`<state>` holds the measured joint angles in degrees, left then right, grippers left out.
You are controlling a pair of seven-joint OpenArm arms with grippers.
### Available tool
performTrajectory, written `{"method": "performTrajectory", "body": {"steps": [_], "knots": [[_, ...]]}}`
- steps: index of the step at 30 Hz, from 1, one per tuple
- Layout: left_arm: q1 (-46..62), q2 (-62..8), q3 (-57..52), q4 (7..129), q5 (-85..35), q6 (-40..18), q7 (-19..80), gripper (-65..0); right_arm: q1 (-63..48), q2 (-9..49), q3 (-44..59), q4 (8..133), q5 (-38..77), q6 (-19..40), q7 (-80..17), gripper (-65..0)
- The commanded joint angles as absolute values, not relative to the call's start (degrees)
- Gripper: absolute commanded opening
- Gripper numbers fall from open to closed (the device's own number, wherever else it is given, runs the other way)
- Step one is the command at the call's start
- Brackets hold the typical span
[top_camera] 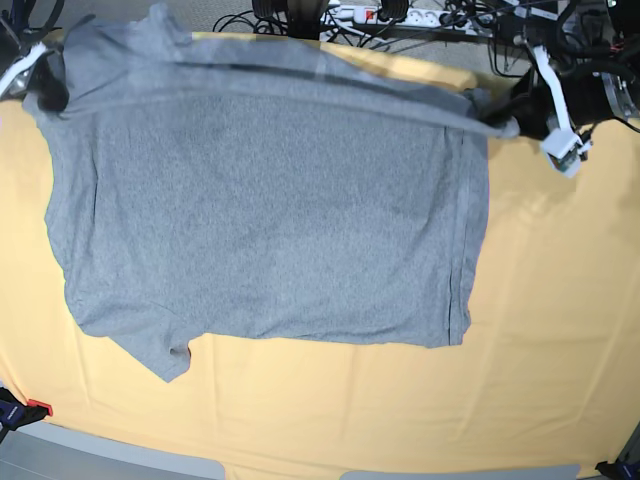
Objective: Layout the t-shirt on the table in an organized manner, then fold the t-shirt properly
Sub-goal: 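Lower the shirt flat and open both grippers at the shoulders, then reach the right gripper down to grasp the shirt's shoulder edge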
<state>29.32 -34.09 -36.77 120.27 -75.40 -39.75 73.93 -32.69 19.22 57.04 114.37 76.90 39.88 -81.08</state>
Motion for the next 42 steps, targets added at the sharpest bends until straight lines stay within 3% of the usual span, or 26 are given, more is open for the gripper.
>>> {"method": "performTrajectory", "body": {"steps": [1, 12, 19, 33, 34, 37, 38, 40, 42], "knots": [[28.5, -34.4, -37.1, 120.0, -76.1, -40.0, 72.2, -65.0, -32.2, 20.3, 57.1, 114.6, 77.5, 40.0, -80.0, -65.0], [22.6, -32.2, -31.5, 111.2, -75.4, -40.0, 72.0, -65.0, -25.4, 20.4, 51.6, 104.7, 70.1, 40.0, -75.6, -65.0], [19.6, -32.2, -25.7, 109.4, -73.5, -40.0, 72.0, -65.0, -22.3, 21.3, 50.9, 104.5, 70.0, 40.0, -75.6, -65.0], [16.5, -32.3, -25.4, 109.4, -70.1, -40.0, 70.7, -65.0, -21.9, 22.1, 50.9, 104.5, 68.3, 40.0, -72.5, -64.9], [16.5, -32.4, -25.4, 109.4, -70.1, -40.0, 70.7, -62.7, -21.9, 22.2, 50.9, 104.5, 67.6, 40.0, -71.9, -58.1], [16.4, -33.1, -25.4, 109.4, -70.0, -40.0, 70.7, -36.9, -21.9, 24.0, 50.9, 104.5, 65.6, 40.0, -71.3, -33.4], [16.5, -33.3, -25.4, 109.4, -70.0, -40.0, 70.7, -28.8, -21.9, 24.7, 50.9, 104.5, 65.5, 40.0, -71.4, -28.1], [16.5, -33.5, -25.4, 109.4, -70.1, -40.0, 70.7, -20.7, -21.9, 25.9, 51.0, 104.5, 65.8, 40.0, -72.1, -25.3], [16.5, -33.5, -25.4, 109.4, -70.1, -40.0, 70.7, -20.3, -21.9, 26.4, 51.0, 104.5, 65.8, 40.0, -73.4, -25.4]]}}
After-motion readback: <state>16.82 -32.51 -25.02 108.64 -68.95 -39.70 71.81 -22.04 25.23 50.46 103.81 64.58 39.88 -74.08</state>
